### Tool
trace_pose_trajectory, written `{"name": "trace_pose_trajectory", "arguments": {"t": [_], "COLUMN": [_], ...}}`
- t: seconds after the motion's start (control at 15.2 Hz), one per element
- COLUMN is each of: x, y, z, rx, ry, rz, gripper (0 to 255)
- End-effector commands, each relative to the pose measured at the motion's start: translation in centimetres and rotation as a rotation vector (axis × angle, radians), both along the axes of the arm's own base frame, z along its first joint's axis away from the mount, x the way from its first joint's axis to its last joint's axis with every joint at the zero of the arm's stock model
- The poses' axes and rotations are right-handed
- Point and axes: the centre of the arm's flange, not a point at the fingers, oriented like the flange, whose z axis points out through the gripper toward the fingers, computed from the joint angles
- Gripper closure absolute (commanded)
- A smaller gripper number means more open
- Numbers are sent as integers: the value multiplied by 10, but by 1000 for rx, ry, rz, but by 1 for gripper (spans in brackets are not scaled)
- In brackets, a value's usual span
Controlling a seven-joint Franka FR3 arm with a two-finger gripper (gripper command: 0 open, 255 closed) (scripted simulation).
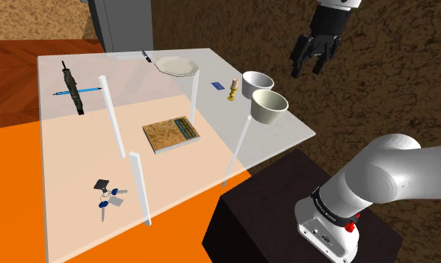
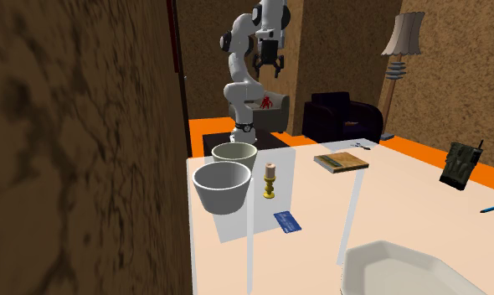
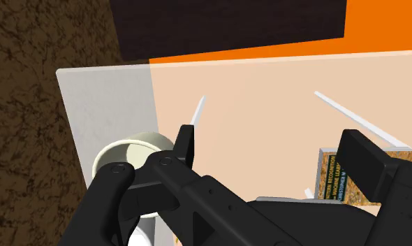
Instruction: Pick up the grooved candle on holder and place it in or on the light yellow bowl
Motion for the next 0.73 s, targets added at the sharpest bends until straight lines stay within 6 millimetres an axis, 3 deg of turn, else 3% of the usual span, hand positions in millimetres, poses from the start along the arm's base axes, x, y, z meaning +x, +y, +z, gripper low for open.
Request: {"name": "trace_pose_trajectory", "arguments": {"t": [0.0, 0.66], "x": [0, 103], "y": [0, -35], "z": [0, -71], "rx": [0, -1], "ry": [0, -16], "rz": [0, -51], "gripper": [0, 0]}}
